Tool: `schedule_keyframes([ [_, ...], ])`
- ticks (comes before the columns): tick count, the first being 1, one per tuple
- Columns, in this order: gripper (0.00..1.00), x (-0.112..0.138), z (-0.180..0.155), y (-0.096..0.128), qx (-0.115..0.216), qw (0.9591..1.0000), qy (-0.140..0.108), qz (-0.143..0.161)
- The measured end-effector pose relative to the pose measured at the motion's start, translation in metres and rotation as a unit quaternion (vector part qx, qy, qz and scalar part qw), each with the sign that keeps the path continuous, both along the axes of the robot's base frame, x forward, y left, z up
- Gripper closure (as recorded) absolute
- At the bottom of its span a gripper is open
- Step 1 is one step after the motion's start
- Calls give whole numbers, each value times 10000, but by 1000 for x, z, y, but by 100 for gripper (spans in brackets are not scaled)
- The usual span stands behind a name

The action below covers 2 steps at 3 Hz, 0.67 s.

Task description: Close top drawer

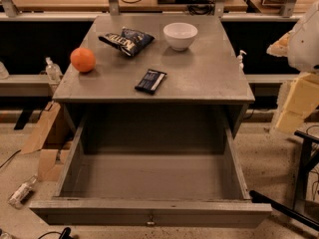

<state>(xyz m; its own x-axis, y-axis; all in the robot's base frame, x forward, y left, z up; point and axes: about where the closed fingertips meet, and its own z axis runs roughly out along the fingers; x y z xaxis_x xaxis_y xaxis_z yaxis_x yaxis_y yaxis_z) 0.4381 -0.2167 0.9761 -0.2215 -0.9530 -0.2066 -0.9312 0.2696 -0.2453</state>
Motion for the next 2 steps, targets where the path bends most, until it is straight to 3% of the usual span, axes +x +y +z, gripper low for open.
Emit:
schedule_keyframes([
  [1, 0, 0, 0, 0, 1, 10000, 0, 0],
  [2, 0, -9, -25, 6, 147, 9999, -13, -13],
])
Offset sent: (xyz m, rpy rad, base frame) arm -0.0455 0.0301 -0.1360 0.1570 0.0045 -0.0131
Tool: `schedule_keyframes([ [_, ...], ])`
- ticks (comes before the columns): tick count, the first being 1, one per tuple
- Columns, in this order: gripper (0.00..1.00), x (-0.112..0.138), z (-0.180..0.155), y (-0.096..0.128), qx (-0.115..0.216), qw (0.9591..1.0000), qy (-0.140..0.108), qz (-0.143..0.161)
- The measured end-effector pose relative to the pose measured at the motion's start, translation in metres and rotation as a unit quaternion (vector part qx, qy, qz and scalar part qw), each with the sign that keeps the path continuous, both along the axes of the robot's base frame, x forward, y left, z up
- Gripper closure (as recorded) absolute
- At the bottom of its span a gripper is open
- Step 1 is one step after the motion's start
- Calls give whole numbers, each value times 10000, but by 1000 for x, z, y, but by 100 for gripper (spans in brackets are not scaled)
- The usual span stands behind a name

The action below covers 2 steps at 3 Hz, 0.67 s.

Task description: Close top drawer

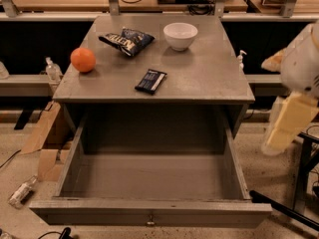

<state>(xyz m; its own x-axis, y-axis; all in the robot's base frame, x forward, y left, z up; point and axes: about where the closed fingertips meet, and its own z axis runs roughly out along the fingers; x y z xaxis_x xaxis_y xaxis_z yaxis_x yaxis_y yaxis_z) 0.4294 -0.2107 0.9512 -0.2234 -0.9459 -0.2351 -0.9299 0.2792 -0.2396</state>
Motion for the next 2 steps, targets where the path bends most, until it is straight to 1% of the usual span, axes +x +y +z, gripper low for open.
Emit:
schedule_keyframes([
  [1, 17, -33, -29, 18, 413, 9989, -235, 58],
  [2, 41, -67, -69, 26, 697, 9962, -527, -25],
])
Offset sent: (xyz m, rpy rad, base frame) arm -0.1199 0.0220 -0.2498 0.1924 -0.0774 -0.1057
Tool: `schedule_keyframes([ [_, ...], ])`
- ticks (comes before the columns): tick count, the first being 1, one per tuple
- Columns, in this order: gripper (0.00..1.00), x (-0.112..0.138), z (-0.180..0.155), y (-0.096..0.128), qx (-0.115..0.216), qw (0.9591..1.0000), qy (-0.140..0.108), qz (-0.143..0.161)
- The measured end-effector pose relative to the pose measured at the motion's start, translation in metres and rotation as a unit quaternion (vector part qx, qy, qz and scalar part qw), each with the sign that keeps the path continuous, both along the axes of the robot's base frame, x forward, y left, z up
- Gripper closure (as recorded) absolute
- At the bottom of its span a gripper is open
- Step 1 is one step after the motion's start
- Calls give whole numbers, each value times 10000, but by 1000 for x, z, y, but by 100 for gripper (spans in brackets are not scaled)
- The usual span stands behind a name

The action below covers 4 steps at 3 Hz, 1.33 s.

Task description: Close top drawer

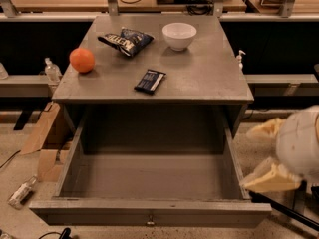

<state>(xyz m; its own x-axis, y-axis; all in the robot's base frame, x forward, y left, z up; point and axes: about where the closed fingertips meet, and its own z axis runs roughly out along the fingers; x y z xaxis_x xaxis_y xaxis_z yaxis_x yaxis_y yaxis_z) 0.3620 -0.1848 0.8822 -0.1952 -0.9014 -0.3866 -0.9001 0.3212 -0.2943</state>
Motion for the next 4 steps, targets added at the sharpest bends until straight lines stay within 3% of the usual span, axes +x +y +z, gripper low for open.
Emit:
schedule_keyframes([
  [1, 72, -33, -80, -7, 111, 9992, -21, -376],
  [2, 94, -70, -152, -15, 131, 9970, 427, -629],
  [3, 100, -85, -170, -15, 115, 9960, 607, -646],
  [4, 100, -84, -182, -6, 192, 9963, 643, -542],
])
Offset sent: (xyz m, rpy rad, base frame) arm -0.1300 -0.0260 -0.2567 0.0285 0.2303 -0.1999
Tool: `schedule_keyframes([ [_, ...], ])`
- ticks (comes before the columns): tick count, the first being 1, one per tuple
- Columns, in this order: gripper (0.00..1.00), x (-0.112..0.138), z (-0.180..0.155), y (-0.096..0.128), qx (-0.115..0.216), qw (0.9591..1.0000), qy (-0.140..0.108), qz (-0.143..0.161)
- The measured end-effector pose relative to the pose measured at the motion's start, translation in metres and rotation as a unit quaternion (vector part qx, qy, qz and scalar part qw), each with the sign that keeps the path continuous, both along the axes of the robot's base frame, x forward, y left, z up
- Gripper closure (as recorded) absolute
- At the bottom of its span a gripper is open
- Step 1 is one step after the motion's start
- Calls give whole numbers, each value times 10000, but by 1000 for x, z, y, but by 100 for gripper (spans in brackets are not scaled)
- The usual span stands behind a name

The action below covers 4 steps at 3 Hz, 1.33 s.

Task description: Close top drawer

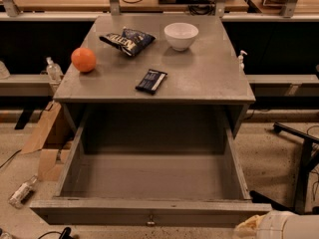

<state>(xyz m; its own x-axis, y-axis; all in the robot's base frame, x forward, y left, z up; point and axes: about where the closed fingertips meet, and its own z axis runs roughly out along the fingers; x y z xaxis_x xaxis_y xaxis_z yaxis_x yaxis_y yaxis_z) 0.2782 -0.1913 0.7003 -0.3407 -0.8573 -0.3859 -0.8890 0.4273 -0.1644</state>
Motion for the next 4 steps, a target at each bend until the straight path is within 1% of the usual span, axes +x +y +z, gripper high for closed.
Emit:
schedule_keyframes([
  [1, 100, -4, -39, 10, 154, 9997, 55, 204],
  [2, 100, 14, -81, 16, 341, 9980, -162, 514],
  [3, 100, 46, -102, 21, 448, 9951, -393, 787],
  [4, 100, 63, -107, 22, 447, 9937, -505, 890],
])
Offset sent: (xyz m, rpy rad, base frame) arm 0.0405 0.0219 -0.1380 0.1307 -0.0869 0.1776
